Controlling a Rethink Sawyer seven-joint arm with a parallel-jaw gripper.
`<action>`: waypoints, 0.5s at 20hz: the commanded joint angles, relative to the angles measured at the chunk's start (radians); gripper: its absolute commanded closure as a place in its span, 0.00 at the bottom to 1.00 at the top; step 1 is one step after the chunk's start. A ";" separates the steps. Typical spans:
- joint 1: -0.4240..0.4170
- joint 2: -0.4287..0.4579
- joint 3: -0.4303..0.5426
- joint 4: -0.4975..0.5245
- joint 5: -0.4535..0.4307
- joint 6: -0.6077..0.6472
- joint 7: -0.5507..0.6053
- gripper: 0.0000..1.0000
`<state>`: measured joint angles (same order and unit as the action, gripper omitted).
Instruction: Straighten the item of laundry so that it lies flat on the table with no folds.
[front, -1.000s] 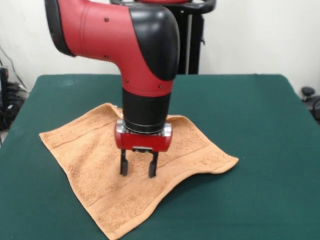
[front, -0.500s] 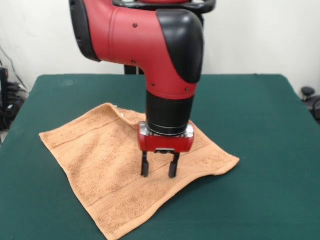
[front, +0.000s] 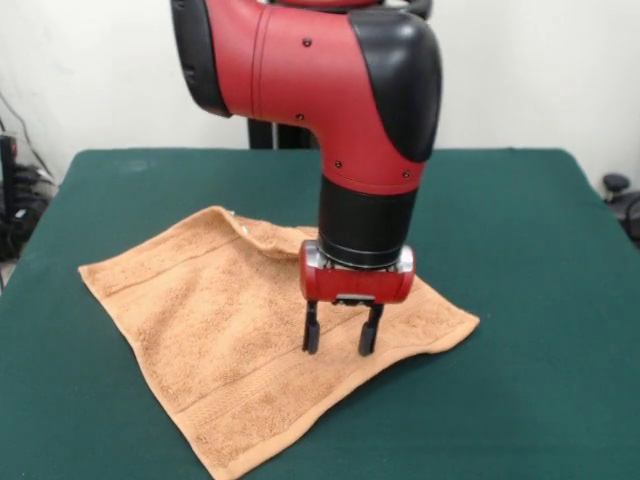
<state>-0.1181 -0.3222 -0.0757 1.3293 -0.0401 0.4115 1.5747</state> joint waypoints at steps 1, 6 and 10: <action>0.049 0.117 0.012 -0.054 0.068 0.019 0.258 0.00; 0.041 0.172 0.015 -0.093 0.078 -0.008 0.232 0.00; 0.032 0.222 0.019 -0.127 0.082 -0.043 0.221 0.00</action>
<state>-0.0997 -0.2536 -0.0979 1.2441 0.0040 0.4142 1.5747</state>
